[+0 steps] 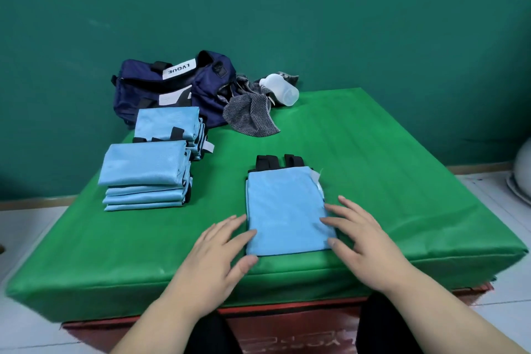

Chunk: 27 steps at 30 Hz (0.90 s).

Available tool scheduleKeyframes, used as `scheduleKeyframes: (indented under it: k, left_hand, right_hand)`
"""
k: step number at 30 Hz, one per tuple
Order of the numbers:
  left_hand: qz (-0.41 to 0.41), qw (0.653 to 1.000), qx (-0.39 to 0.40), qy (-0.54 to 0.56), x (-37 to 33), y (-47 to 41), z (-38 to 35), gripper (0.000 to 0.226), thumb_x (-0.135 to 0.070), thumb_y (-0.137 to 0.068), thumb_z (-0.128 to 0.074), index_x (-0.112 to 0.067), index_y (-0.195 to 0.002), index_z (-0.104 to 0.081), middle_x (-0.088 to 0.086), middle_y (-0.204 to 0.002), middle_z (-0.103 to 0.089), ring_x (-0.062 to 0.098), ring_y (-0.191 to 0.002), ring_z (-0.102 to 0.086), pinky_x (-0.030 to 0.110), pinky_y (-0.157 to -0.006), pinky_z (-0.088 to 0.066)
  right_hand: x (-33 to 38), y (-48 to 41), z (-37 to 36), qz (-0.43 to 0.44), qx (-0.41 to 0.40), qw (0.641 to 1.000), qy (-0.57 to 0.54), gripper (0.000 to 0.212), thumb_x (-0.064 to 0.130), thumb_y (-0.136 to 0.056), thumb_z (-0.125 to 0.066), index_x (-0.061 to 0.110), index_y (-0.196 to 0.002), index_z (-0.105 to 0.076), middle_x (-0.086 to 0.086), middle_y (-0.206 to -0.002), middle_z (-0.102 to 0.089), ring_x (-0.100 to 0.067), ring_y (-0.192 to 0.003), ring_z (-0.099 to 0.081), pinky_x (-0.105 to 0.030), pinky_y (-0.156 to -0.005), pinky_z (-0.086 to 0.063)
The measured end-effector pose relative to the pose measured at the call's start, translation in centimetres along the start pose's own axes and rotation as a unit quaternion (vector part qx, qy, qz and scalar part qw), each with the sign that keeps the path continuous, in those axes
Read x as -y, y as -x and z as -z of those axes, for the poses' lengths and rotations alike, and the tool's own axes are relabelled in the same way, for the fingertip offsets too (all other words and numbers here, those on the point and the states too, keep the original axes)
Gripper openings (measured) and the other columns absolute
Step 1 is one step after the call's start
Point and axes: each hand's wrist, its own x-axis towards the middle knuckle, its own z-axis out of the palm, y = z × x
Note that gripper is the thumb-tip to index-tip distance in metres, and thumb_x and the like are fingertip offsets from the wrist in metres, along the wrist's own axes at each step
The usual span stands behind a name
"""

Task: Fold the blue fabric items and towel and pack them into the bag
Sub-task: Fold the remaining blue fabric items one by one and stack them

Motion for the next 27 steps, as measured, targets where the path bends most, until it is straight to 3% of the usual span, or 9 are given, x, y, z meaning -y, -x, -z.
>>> scheduleKeyframes:
  k: [3, 8, 15, 21, 27]
  left_hand:
    - [-0.027, 0.999, -0.024, -0.012, -0.8, 1.4, 0.1, 0.059, -0.068, -0.095, -0.033, -0.031, -0.133, -0.059, -0.012, -0.148, -0.044, 0.01, -0.139, -0.036, 0.03, -0.114, -0.028]
    - [-0.046, 0.997, -0.062, -0.018, -0.7, 1.4, -0.1, 0.045, -0.053, -0.089, -0.051, -0.025, -0.123, -0.065, -0.008, -0.133, -0.055, 0.016, -0.125, -0.05, 0.04, -0.102, -0.047]
    - [-0.045, 0.995, -0.092, -0.006, -0.5, 0.3, -0.7, 0.037, -0.045, -0.088, -0.053, -0.023, -0.112, -0.071, -0.011, -0.119, -0.061, 0.014, -0.114, -0.055, 0.042, -0.093, -0.052]
    - [-0.08, 0.993, -0.075, -0.044, 0.3, -0.8, -1.2, 0.031, -0.046, -0.088, -0.056, -0.027, -0.107, -0.073, -0.013, -0.114, -0.064, 0.014, -0.109, -0.058, 0.038, -0.089, -0.051]
    - [-0.077, 0.992, -0.092, -0.03, 0.3, -1.5, -1.3, 0.028, -0.044, -0.088, -0.055, -0.027, -0.102, -0.073, -0.016, -0.105, -0.068, 0.012, -0.096, -0.061, 0.038, -0.078, -0.054]
  right_hand:
    - [0.4, 1.5, 0.2, 0.01, -0.003, 1.0, -0.024, 0.046, 0.05, -0.083, -0.055, 0.03, -0.123, -0.067, 0.019, -0.139, -0.053, -0.008, -0.147, -0.028, -0.045, -0.117, -0.032]
    - [0.1, 1.9, 0.2, 0.014, -0.017, 1.0, -0.021, 0.035, 0.037, -0.077, -0.068, 0.024, -0.109, -0.073, 0.013, -0.123, -0.064, -0.016, -0.136, -0.044, -0.046, -0.112, -0.039]
    - [-0.3, 1.7, 0.0, 0.01, -0.021, 0.999, -0.024, 0.03, 0.036, -0.079, -0.068, 0.023, -0.105, -0.074, 0.014, -0.116, -0.065, -0.013, -0.13, -0.047, -0.043, -0.109, -0.042]
    - [-0.9, 1.2, -0.4, 0.077, -0.005, 0.994, 0.076, 0.02, 0.034, -0.089, -0.059, 0.027, -0.105, -0.071, 0.014, -0.116, -0.065, -0.018, -0.131, -0.05, -0.046, -0.104, -0.044]
    - [-0.6, 1.1, -0.2, 0.083, -0.007, 0.993, 0.089, 0.023, 0.038, -0.09, -0.057, 0.026, -0.105, -0.07, 0.014, -0.115, -0.065, -0.017, -0.128, -0.052, -0.043, -0.105, -0.044]
